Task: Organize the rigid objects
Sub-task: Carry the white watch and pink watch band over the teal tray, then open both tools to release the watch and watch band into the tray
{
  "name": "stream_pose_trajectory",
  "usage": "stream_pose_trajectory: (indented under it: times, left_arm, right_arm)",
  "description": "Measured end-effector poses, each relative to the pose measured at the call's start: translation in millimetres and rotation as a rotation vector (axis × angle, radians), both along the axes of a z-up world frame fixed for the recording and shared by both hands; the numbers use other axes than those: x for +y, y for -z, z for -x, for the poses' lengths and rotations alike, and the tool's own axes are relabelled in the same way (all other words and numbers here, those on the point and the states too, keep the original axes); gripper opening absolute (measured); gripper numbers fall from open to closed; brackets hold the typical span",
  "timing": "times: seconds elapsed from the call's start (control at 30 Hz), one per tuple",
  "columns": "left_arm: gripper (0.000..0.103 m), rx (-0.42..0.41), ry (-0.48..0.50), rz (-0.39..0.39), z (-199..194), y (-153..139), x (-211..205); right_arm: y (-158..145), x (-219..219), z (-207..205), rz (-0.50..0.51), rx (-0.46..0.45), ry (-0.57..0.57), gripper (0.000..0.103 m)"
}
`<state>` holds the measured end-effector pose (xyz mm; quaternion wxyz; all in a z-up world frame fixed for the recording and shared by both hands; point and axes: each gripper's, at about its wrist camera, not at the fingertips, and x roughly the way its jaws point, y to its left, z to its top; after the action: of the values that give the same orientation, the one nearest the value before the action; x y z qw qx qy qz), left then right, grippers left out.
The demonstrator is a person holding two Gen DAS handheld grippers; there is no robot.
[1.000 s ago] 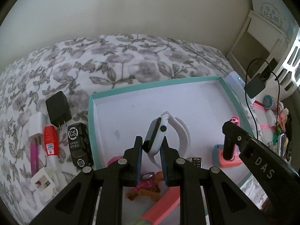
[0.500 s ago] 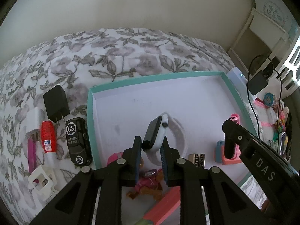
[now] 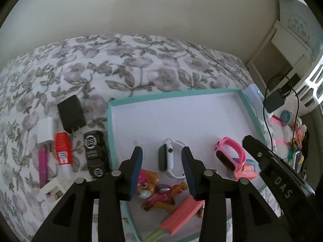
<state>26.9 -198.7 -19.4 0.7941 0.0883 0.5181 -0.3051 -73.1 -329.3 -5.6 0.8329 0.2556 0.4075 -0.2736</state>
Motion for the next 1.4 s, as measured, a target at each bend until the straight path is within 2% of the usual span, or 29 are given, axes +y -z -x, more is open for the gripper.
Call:
stream_pose_trajectory:
  times: [0.1,0.23,0.47,0.53,0.57,0.6,0.63,0.67,0.73,0.87,1.0,1.1,1.2,1.3,1.4]
  left_arm:
    - [0.042,-0.009,-0.027,0.000,-4,-7,8]
    - [0.052,-0.030,-0.077,-0.011,-11,-18,20]
    - [0.054,-0.062,-0.137,-0.050,-21,-24,34]
    - [0.061,-0.059,-0.153,-0.078,-24,-21,36]
    - [0.063,-0.055,-0.160,-0.094,-25,-19,37]
    - [0.070,-0.048,-0.168,-0.117,-27,-16,38]
    - [0.076,-0.043,-0.174,-0.130,-28,-13,39]
    - [0.078,-0.039,-0.178,-0.141,-29,-11,40]
    - [0.079,-0.037,-0.186,-0.162,-30,-7,42]
    - [0.083,-0.061,-0.202,-0.206,-31,-4,45]
    - [0.085,-0.058,-0.217,-0.217,-34,-1,48]
    - [0.095,-0.053,-0.222,-0.220,-37,0,50]
    - [0.095,-0.067,-0.218,-0.230,-38,0,50]
    - [0.095,-0.075,-0.221,-0.227,-39,-1,52]
    - [0.095,-0.075,-0.232,-0.208,-43,-2,57]
  right_arm:
    - [-8,3,0,0.017,-0.017,-0.010,0.019]
    - [-14,8,-2,0.034,-0.023,-0.026,0.019]
    - [-5,10,-5,0.029,0.009,-0.032,0.019]
    - [-4,10,-5,0.035,0.018,-0.023,0.019]
    - [-3,9,-4,0.038,0.021,-0.018,0.027]
    - [-2,9,-4,0.042,0.027,-0.012,0.033]
    - [0,9,-3,0.044,0.033,-0.006,0.044]
    - [1,8,-3,0.044,0.036,-0.004,0.050]
    - [4,8,-3,0.043,0.047,-0.002,0.053]
    - [9,8,-4,0.050,0.061,0.002,0.074]
    - [12,8,-5,0.048,0.069,0.002,0.083]
    - [15,9,-6,0.051,0.078,-0.004,0.090]
    - [18,11,-8,0.055,0.090,-0.019,0.091]
    - [20,12,-10,0.062,0.096,-0.023,0.103]
    - [21,11,-9,0.058,0.091,-0.020,0.103]
